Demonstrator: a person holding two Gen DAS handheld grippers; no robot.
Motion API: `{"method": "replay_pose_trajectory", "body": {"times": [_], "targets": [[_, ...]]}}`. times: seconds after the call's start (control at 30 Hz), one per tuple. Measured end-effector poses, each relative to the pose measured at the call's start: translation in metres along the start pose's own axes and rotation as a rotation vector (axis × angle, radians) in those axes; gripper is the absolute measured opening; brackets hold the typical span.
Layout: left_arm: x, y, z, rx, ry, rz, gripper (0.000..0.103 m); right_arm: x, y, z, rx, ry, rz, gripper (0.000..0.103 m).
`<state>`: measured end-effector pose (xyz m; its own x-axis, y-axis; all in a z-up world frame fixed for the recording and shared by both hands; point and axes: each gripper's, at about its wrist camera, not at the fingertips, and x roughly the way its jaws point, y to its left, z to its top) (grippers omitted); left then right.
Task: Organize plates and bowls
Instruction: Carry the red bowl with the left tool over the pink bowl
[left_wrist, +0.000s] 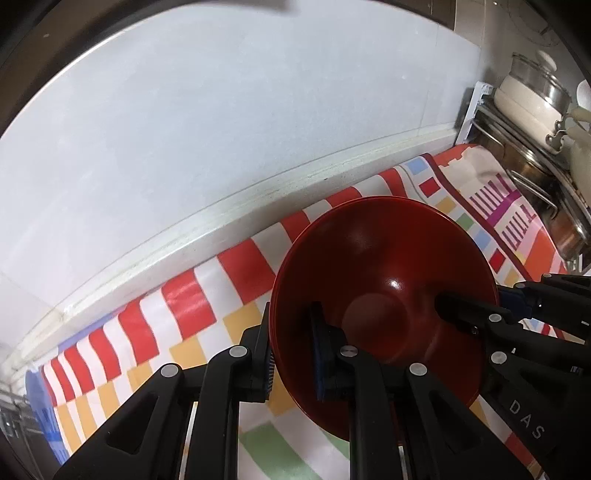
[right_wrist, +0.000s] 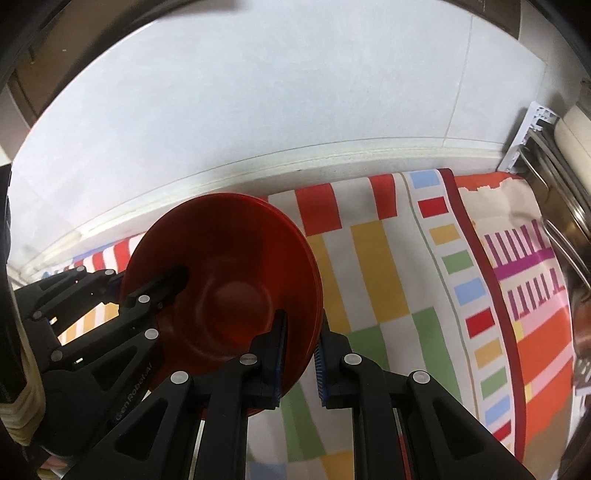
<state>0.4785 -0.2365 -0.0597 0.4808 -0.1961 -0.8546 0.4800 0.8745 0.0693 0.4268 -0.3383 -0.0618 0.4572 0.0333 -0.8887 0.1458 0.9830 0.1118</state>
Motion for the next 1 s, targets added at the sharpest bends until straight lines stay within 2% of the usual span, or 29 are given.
{"method": "replay_pose_trajectory", "body": {"times": [0.63, 1.0], "targets": [[-0.075, 0.004, -0.057, -0.037, -0.042, 0.012, 0.017, -0.068, 0.034, -0.056, -0.04, -0.047, 0.004, 0.015], [-0.116, 0.002, -0.1, -0.011, -0.053, 0.021, 0.018, -0.105, 0.058, -0.097, -0.058, -0.047, 0.006, 0.015]]}}
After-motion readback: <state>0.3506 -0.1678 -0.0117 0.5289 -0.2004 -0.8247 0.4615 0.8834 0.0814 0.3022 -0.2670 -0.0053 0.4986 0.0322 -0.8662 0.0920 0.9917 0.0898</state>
